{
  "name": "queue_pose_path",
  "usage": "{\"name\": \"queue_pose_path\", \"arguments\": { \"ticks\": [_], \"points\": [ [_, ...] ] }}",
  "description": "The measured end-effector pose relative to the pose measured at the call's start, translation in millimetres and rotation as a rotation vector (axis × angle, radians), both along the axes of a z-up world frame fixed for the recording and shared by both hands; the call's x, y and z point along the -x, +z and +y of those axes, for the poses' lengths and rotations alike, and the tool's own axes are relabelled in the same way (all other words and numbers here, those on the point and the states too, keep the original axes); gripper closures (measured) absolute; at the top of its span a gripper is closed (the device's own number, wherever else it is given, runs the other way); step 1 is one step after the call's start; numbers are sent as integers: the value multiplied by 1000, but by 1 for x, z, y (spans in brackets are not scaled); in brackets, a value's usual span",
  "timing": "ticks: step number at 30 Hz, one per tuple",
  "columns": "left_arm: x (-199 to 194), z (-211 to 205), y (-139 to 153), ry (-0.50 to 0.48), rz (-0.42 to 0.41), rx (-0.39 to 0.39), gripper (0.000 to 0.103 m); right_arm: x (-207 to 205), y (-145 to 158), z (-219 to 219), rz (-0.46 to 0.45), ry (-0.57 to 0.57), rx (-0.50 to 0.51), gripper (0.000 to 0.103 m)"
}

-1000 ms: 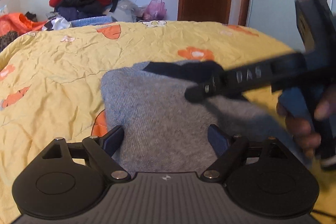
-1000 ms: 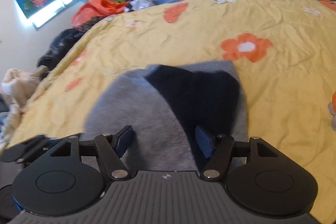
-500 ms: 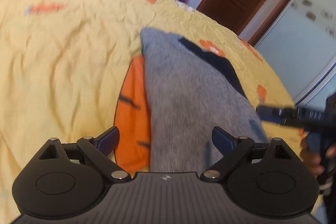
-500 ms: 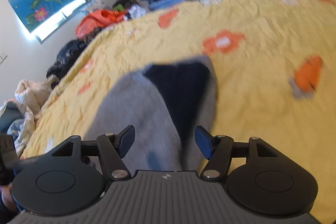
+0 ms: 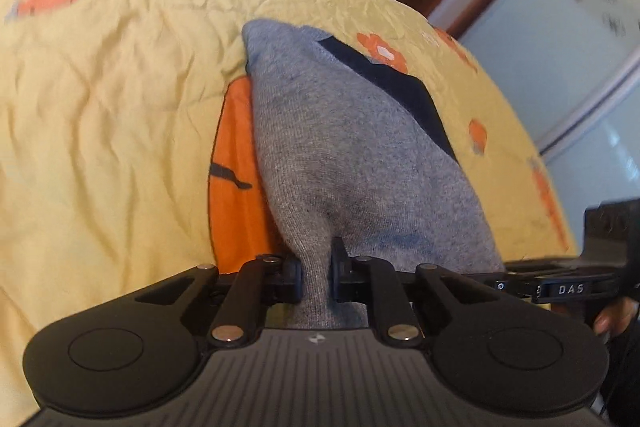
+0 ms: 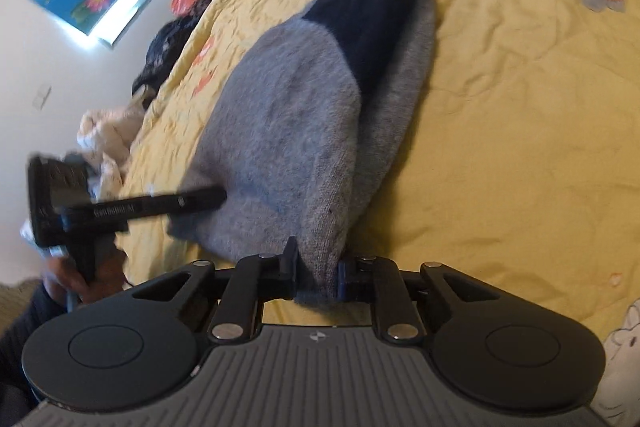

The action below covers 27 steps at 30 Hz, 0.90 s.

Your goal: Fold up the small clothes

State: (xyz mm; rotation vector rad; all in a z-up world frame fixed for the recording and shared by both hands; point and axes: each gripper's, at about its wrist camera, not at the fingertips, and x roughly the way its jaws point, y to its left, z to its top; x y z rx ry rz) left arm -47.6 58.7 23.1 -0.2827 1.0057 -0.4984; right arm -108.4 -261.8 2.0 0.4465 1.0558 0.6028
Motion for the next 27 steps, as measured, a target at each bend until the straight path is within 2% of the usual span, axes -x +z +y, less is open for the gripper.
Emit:
{"name": "queue_pose_path", "arguments": {
  "ticks": [1,3,4,5,6,7,9,11,13,15,16,18,20,22,26,27],
  "points": [
    [1,-1,-1,-21,1,-25,90,1,0,1,-16,2,7,78],
    [4,-1,-3,-36,-20,-79,81,-2,1,-7,-11,-40,-10,76],
    [6,1,1,-22,-23,-83,79,-3,4,-12,-18,-58,-22,65],
    [8,3,7,-7,-27,-89,72,-4,10,-18,-36,-78,-20,61],
    [12,4,16,13,-49,-114,66,-5,19,-25,-71,-105,-25,51],
    [17,3,25,37,-101,-141,52,-9,29,-32,-110,-142,-30,44],
    [25,-5,44,66,-270,-166,16,-27,48,-39,-180,-200,-11,44],
    [25,-23,51,47,-387,-179,13,-56,63,-32,-244,-226,50,44],
    [13,-50,50,13,-419,-209,13,-87,69,-12,-273,-186,89,45],
    [-2,-74,38,-24,-388,-226,13,-117,63,10,-250,-129,100,45],
    [-7,-84,31,-38,-371,-246,13,-133,56,21,-226,-105,133,49],
    [-16,-100,13,-59,-348,-313,12,-157,31,40,-143,-86,264,53],
    [-14,-104,3,-71,-379,-340,7,-166,15,39,-182,-100,272,57],
    [-15,-105,-1,-83,-385,-349,3,-180,15,30,-111,-160,201,58],
    [-15,-101,0,-81,-379,-340,1,-172,26,35,-131,-136,279,60],
    [-15,-100,0,-79,-379,-338,1,-164,34,35,-153,-149,275,56]
  ]
}}
